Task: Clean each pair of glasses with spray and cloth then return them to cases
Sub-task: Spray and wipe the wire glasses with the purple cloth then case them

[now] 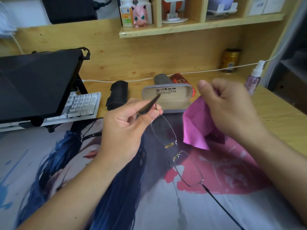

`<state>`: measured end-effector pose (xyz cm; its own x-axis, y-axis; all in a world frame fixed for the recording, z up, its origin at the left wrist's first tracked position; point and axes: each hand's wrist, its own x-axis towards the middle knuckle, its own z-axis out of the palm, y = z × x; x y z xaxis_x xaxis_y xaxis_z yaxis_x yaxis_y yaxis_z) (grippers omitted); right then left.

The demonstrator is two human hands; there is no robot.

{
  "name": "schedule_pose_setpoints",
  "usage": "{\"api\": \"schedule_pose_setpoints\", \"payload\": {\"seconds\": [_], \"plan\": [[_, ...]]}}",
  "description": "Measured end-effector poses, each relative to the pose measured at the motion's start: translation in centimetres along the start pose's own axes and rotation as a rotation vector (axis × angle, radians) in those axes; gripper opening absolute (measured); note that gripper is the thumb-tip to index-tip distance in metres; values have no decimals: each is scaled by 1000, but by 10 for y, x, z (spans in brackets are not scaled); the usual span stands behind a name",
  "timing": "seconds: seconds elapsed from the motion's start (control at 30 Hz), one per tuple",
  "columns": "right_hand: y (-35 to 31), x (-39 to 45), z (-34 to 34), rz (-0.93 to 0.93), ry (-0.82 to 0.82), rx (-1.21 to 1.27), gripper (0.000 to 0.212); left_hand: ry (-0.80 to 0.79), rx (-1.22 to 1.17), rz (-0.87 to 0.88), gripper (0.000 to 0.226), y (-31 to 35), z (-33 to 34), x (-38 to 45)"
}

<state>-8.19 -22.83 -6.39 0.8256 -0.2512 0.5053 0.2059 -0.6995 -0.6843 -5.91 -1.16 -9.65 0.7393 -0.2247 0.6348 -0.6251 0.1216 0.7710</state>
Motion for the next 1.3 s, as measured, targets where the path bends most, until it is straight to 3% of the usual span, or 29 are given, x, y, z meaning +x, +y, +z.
{"api": "schedule_pose_setpoints", "payload": {"seconds": [0.07, 0.13, 0.2, 0.27, 0.4, 0.5, 0.6, 0.73, 0.8, 0.9, 0.97, 1.13, 1.3], "plan": [[-6, -5, 6, 188, -89, 256, 47, 3, 23, 4, 9, -1, -1, 0], [-12, -8, 8, 413, -211, 779, 38, 4, 42, 4, 8, -3, 0, 0], [-14, -11, 8, 492, -376, 1180, 39, 1, 49, 8, 10, -5, 0, -1], [-16, -14, 10, 488, -531, 1374, 44, 1, 56, 3, 14, -5, -1, -1], [-13, -21, 13, 436, -730, 1312, 38, -3, 88, 9, 20, -7, -4, 1], [-11, -21, 13, 427, -723, 1222, 36, 4, 85, 12, 17, -8, -3, 2], [-5, -17, 21, 559, -547, 1208, 39, 9, 94, 19, 16, -6, -3, 1], [-7, -9, 17, 657, -228, 1392, 46, 13, 64, 15, 16, -5, -1, 0], [-13, -7, 9, 633, -122, 1458, 47, 16, 52, 25, 18, -4, 0, 0], [-18, -9, 7, 451, -28, 1365, 39, 12, 41, 25, 17, -3, 0, 0], [-17, -13, 10, 315, -95, 1250, 31, 11, 41, 24, 18, -3, 0, 0], [-15, -30, 23, 220, -678, 1118, 41, 23, 43, 13, 21, -3, -1, 0], [-12, -26, 17, 354, -790, 1233, 18, 17, 78, 21, 20, -1, -1, 0]]}}
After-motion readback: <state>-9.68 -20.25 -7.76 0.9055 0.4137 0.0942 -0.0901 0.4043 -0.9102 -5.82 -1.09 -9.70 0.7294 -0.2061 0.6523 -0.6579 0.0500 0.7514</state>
